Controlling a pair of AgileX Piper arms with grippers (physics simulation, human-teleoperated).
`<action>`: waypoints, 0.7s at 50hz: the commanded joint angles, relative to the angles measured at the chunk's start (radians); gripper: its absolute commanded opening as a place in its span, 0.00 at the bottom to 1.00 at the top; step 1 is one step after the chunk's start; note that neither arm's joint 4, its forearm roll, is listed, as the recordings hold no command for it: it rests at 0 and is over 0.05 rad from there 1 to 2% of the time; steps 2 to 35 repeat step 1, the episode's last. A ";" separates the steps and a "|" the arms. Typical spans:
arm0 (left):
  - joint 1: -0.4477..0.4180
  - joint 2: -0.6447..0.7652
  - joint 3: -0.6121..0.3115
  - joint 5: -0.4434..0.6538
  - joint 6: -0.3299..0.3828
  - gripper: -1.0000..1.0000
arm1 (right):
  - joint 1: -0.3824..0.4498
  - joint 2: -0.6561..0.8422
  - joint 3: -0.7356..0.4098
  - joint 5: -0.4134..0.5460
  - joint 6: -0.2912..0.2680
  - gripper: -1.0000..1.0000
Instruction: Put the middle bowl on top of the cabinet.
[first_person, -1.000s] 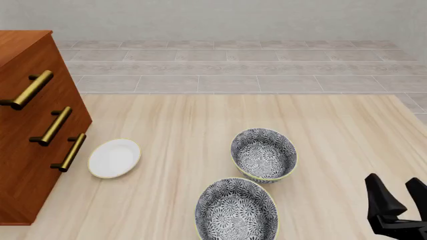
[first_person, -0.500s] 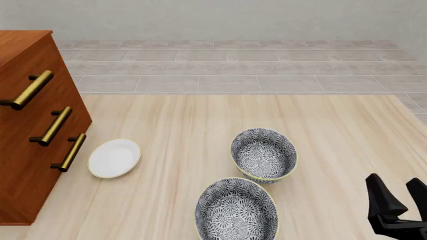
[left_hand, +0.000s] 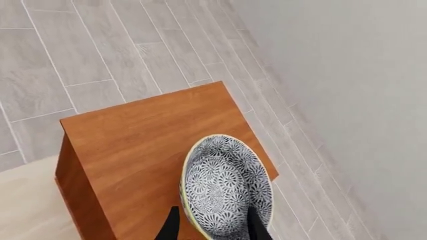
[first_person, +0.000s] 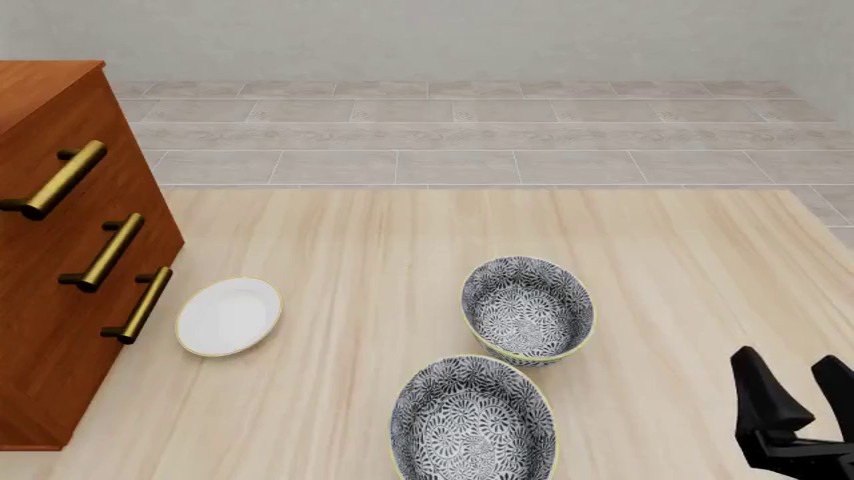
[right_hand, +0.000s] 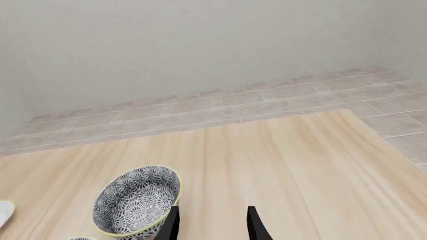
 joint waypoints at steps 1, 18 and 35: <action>-0.003 -0.015 -0.018 0.001 -0.001 1.00 | 0.001 0.006 0.000 -0.004 -0.001 1.00; -0.003 -0.015 -0.018 0.001 -0.001 1.00 | 0.001 0.006 0.000 -0.004 -0.001 1.00; -0.003 -0.015 -0.018 0.001 -0.001 1.00 | 0.001 0.006 0.000 -0.004 -0.001 1.00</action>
